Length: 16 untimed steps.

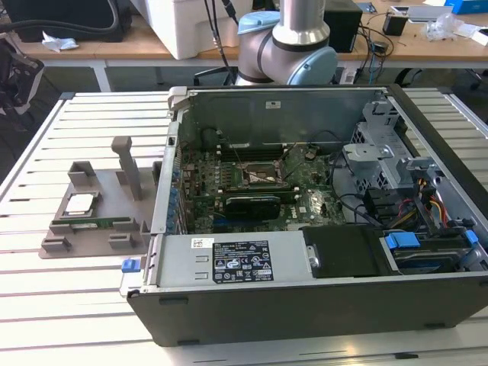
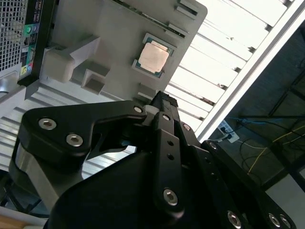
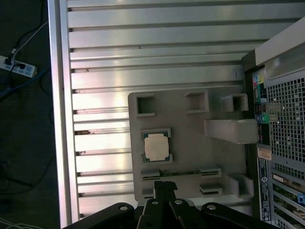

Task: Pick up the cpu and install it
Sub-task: 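Reach for the cpu, then pick up the cpu and move it towards the insertion slot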

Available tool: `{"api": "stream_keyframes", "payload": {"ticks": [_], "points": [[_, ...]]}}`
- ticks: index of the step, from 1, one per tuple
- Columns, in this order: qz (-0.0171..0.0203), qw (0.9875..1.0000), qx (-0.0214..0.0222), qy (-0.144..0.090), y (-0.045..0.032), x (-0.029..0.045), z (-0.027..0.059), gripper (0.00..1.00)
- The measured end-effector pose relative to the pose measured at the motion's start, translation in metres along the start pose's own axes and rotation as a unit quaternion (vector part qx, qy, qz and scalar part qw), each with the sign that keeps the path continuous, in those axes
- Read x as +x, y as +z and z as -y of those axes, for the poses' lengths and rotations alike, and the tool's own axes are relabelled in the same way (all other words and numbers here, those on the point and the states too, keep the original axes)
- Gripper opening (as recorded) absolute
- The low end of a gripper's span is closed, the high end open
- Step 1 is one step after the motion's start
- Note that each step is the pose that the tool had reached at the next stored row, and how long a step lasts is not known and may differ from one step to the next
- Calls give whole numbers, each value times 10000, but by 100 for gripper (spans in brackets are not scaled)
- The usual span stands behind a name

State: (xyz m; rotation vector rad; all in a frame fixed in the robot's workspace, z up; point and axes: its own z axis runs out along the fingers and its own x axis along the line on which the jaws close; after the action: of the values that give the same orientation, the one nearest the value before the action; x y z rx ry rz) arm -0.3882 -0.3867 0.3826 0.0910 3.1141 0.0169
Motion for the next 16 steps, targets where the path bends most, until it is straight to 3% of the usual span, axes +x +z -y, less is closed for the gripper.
{"api": "stream_keyframes", "payload": {"ticks": [13, 16], "points": [[0, 10000, 0, 0, 0, 5, 0, 11], [0, 10000, 0, 0, 0, 5, 0, 29]]}}
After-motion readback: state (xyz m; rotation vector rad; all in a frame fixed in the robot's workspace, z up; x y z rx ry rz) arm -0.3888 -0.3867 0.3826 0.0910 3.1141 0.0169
